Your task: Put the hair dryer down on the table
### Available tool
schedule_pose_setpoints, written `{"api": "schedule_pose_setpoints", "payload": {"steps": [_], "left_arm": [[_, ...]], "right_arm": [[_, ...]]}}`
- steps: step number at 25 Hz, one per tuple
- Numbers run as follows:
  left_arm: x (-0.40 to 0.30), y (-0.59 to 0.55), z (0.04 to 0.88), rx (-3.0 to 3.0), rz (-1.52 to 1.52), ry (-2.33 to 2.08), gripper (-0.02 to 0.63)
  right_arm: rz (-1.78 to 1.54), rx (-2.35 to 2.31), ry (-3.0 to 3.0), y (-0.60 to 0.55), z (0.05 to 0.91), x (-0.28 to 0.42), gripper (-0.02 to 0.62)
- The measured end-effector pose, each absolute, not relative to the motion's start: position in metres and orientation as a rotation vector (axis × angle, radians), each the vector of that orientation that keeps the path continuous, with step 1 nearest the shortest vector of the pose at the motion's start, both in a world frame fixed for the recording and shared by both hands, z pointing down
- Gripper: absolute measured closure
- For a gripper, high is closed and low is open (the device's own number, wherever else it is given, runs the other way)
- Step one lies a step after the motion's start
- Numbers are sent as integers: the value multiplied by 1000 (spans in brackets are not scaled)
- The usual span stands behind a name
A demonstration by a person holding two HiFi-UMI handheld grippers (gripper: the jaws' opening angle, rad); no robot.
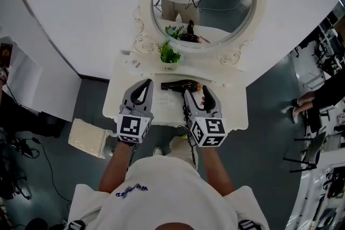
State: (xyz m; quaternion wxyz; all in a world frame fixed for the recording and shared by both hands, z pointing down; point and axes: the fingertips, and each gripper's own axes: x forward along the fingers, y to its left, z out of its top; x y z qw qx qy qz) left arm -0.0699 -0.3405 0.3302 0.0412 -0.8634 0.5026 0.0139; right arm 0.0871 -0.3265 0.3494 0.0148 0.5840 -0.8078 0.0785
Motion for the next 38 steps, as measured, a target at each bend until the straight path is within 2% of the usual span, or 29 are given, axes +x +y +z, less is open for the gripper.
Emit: {"api": "schedule_pose_setpoints", "payload": {"steps": [3,21,38], "left_arm": [[-69,-340,330,-2647,46,1536,595],[-54,-331,323,-2670,77,1490,595],[-47,-328,327,-2696,59,1466,595]], "right_arm": [[231,1822,-2518,-325,345,89,336],[100,1873,-2526,-314,325,96,579],[126,1883,-2516,-310,327,100,586]]}}
